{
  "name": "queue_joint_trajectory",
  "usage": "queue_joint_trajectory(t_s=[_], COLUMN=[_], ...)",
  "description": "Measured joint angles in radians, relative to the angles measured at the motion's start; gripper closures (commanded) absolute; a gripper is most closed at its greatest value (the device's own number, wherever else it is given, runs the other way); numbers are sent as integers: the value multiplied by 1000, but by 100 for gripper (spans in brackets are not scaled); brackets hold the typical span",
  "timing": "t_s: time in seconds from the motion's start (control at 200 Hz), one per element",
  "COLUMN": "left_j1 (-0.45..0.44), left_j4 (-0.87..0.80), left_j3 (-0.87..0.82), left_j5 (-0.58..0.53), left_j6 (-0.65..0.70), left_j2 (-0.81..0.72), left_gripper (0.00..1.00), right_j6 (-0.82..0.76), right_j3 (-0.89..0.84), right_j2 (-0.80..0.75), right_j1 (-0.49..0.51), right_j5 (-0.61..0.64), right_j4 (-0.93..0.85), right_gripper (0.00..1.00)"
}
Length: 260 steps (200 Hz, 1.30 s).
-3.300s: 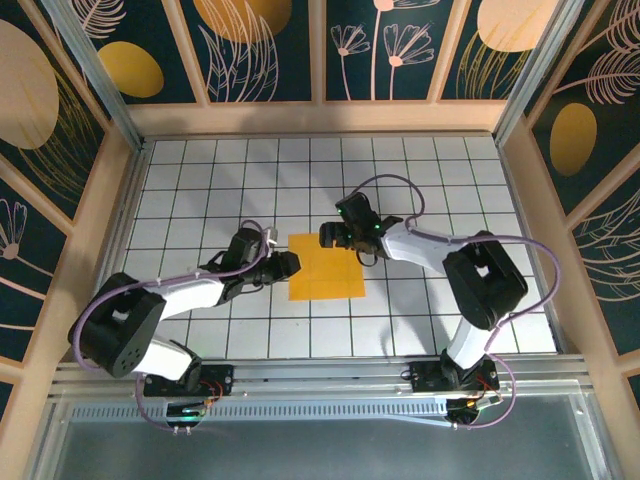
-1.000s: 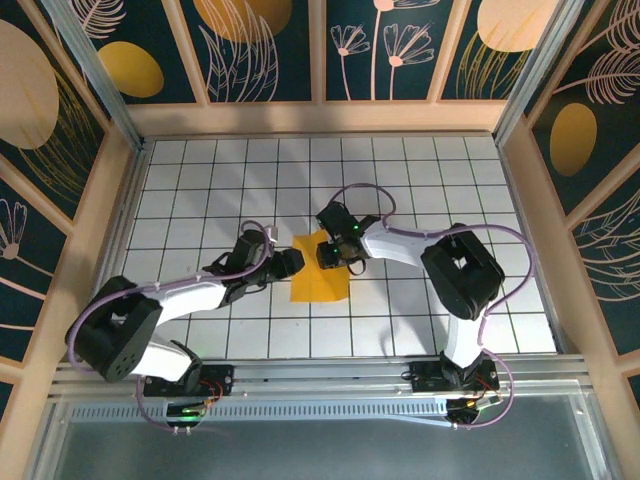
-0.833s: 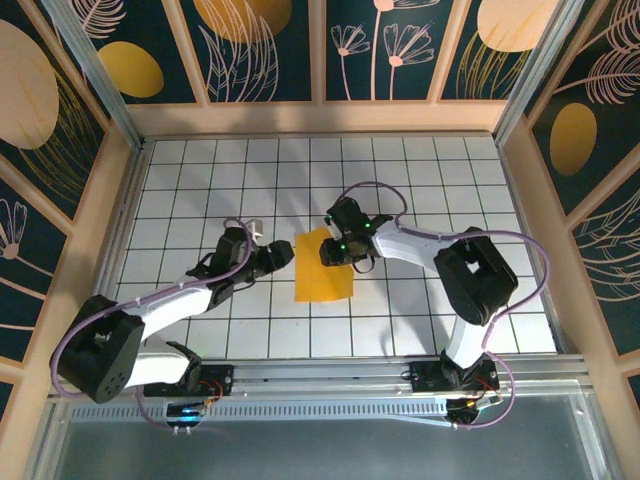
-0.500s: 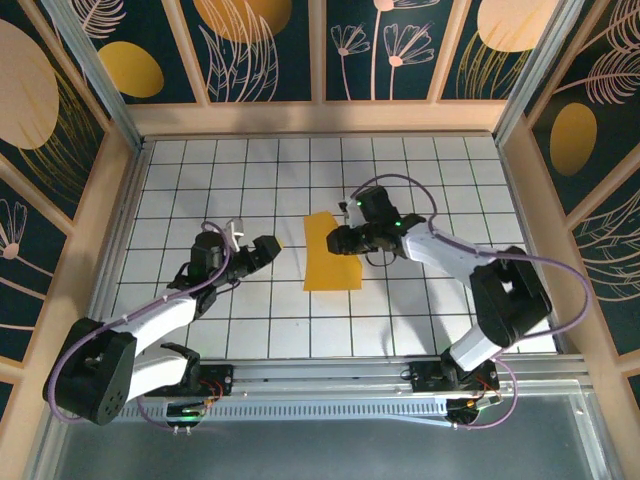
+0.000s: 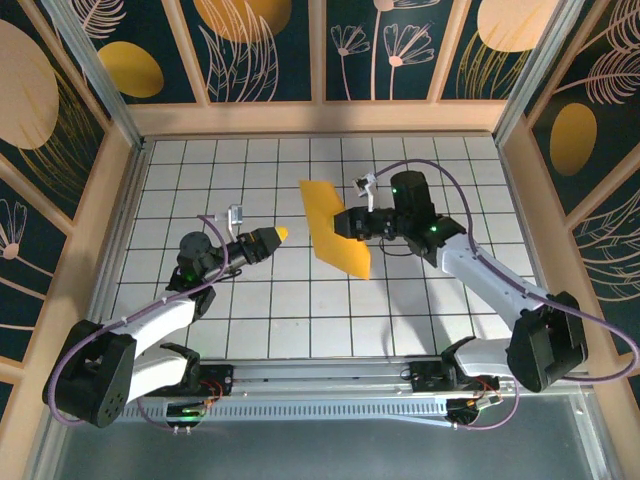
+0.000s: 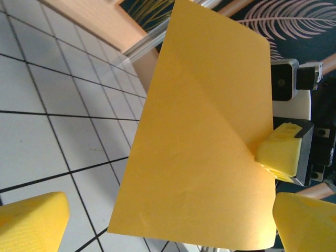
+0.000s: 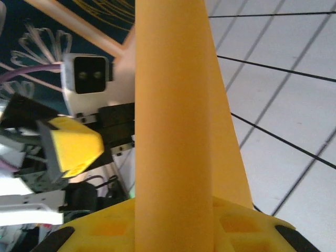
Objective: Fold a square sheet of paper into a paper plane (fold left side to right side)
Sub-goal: Pick up the square sheet of paper from the center of the table, then place a square sheet of paper at the center of the table.
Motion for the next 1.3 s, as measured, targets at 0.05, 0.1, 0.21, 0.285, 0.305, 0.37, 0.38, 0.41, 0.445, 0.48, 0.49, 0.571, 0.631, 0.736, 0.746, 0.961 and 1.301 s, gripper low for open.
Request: queue_joint_trajectory(t_s=[0.05, 0.1, 0.21, 0.285, 0.305, 0.37, 0.38, 0.41, 0.445, 0.48, 0.49, 0.571, 0.631, 0.736, 0.746, 0.961, 1.301], left_j1=[0, 0, 0, 0, 0, -2, -2, -4, -6, -10, -12, -26, -34, -41, -42, -42, -42], left_j4=[17, 35, 64, 78, 83, 96, 97, 98, 99, 99, 99, 99, 102, 101, 101, 56, -183], left_j3=[4, 11, 44, 71, 78, 95, 98, 106, 113, 121, 123, 139, 146, 148, 148, 149, 192], left_j5=[15, 32, 74, 100, 108, 129, 133, 139, 147, 154, 156, 171, 180, 186, 185, 172, 108], left_j6=[0, 0, 4, 11, 14, 19, 19, 23, 26, 32, 31, 42, 43, 54, 58, 87, 126], left_j2=[2, 3, 13, 21, 25, 35, 37, 43, 49, 57, 60, 79, 90, 94, 94, 94, 166], left_gripper=[1, 1, 1, 1, 1, 1, 1, 2, 5, 9, 10, 31, 51, 85, 87, 100, 100], right_j6=[11, 20, 50, 69, 70, 85, 85, 89, 93, 98, 100, 105, 104, 95, 94, 63, 4], right_j3=[2, 2, 3, 3, 3, 3, 3, 4, 4, 4, 4, 5, 5, 5, 5, 5, -7], right_j2=[-6, -11, -15, -15, -15, -15, -15, -14, -13, -11, -10, 0, 10, 24, 25, 28, 27], right_j1=[1, 2, 4, 18, 23, 40, 42, 48, 51, 51, 52, 51, 50, 41, 40, 12, -51], right_j5=[-37, -67, -129, -158, -163, -182, -183, -190, -197, -203, -203, -205, -201, -183, -180, -132, 71], right_j4=[15, 27, 66, 92, 98, 118, 120, 129, 137, 149, 152, 166, 166, 154, 152, 120, -2], right_gripper=[72, 73, 73, 73, 73, 73, 73, 73, 73, 73, 73, 73, 73, 72, 72, 61, 28])
